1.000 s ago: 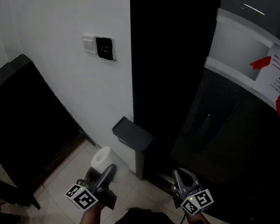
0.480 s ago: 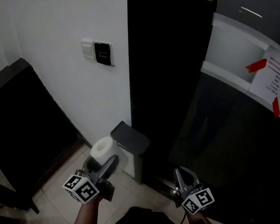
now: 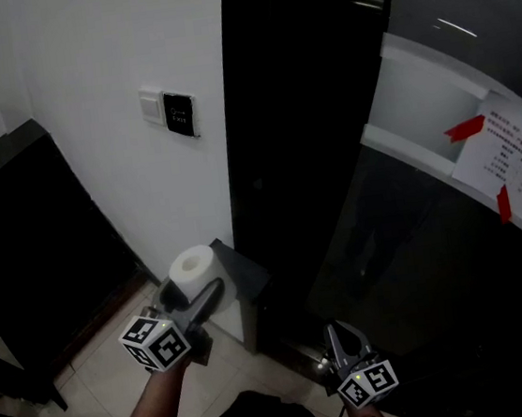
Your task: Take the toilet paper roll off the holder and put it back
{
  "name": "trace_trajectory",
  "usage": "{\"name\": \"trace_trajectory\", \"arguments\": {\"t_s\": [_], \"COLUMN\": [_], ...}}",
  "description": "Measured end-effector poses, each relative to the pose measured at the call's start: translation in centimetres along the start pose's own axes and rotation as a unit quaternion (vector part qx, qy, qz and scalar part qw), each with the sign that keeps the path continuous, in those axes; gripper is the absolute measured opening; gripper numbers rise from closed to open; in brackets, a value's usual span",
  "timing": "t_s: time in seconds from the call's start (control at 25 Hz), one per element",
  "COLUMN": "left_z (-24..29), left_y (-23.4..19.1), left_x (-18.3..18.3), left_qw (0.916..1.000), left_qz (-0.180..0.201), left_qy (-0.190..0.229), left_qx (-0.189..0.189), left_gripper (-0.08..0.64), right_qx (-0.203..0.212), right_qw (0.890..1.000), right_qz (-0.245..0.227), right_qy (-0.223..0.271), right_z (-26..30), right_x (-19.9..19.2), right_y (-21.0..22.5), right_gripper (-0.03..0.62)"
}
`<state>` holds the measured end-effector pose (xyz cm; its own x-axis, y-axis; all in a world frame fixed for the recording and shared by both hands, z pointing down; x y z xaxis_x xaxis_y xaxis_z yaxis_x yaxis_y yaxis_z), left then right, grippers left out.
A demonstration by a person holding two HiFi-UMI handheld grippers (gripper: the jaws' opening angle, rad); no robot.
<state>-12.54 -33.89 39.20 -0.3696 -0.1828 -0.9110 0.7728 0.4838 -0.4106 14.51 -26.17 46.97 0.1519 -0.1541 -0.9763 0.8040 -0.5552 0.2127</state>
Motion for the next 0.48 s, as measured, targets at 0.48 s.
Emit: {"name": "trace_trajectory", "arguments": {"t_s": [0.48], "left_z": [4.9], "left_y": [0.8], "left_x": [0.5], "left_qw": [0.9888], "left_qz": [0.147], "left_qy": [0.008], "left_qx": [0.023], "left_gripper": [0.431], "right_qx": [-0.030], "right_qw": [0.999], "right_qz": [0.015], "right_qy": [-0.001], "right_z": [-1.9], "right_x": [-0.5], "right_y": [1.6], "right_gripper": [0.013]}}
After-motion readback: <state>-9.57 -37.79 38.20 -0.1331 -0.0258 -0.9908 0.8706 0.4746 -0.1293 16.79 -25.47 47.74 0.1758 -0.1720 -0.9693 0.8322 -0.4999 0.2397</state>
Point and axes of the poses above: the fingertips, and each gripper's own axes: z forward along the fingers, y to its right, x out of its top, the point moved 1 cm from there along -z, backward along the fingers, and after that the axes turned 6 degrees about -y, right-handed, at the moved point
